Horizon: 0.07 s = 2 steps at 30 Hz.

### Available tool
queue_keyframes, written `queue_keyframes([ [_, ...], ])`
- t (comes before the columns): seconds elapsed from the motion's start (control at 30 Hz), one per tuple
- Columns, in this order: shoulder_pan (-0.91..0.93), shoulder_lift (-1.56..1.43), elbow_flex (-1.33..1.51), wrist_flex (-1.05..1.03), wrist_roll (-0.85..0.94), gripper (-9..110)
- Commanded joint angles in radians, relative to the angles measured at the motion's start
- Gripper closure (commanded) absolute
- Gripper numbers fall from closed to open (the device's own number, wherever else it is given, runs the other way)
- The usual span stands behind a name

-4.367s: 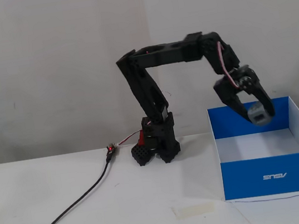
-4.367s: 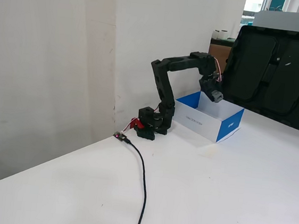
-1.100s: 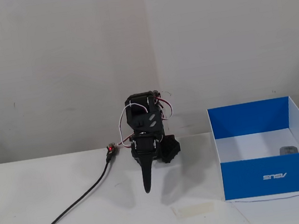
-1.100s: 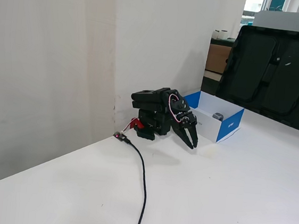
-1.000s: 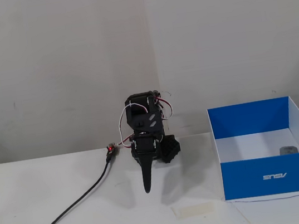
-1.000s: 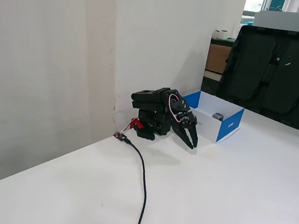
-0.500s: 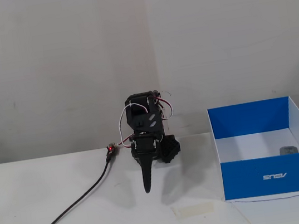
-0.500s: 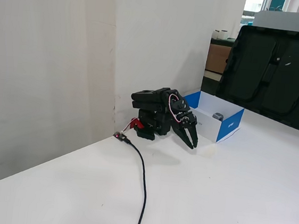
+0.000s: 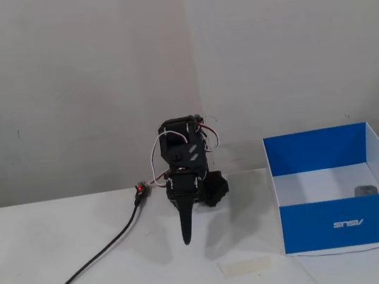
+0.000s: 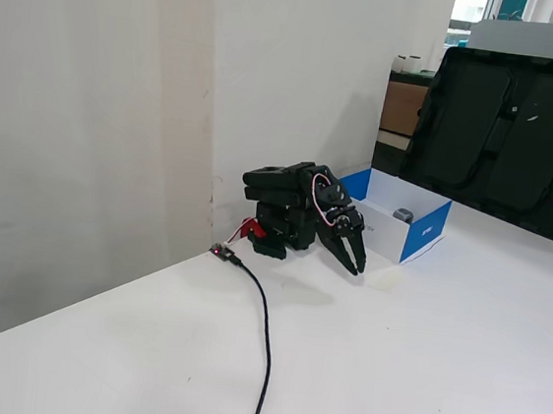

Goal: Pick the gray block and keep it in the box.

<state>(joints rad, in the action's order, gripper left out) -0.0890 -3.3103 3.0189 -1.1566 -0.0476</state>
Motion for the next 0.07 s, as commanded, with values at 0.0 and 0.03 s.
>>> queue_keyframes([
  [0.0,-0.002,-0.118,0.009,-0.005,-0.008,101],
  [0.03,-0.002,-0.118,0.009,-0.005,-0.008,101],
])
